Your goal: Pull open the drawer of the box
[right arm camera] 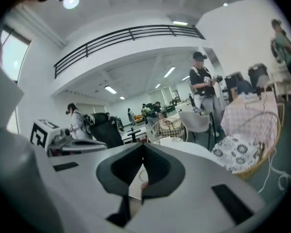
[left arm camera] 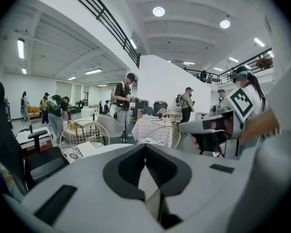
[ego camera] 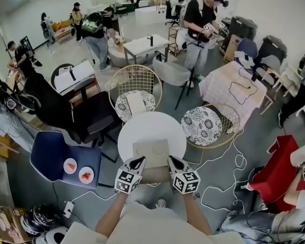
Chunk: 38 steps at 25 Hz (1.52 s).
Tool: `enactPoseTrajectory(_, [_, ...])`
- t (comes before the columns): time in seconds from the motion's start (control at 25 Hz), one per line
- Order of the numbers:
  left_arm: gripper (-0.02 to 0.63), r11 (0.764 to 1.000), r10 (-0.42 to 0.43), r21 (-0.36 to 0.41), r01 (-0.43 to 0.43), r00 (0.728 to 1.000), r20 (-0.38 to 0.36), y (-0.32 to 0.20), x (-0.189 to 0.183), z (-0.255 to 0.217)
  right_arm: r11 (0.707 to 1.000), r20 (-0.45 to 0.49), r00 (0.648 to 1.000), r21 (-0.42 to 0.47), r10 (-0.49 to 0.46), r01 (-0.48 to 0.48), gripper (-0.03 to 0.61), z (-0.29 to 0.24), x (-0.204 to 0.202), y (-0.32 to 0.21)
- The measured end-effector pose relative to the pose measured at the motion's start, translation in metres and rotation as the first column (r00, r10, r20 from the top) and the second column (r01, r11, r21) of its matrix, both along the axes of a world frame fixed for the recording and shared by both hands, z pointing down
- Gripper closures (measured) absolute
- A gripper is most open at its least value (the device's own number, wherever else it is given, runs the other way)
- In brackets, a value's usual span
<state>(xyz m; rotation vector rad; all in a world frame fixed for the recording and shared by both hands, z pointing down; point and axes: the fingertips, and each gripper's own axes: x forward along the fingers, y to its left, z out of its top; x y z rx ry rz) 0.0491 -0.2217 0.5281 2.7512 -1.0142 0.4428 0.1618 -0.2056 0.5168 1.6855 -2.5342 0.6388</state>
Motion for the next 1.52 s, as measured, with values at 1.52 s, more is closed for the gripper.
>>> enactPoseTrajectory(1.52, [0.602,1.0,-0.029,-0.012,0.028,0.995,-0.09,0.215,-0.079,-0.007,0.989,-0.231,0.971,0.12,-0.061,0.091,0.563,-0.02,-0.133,0.211])
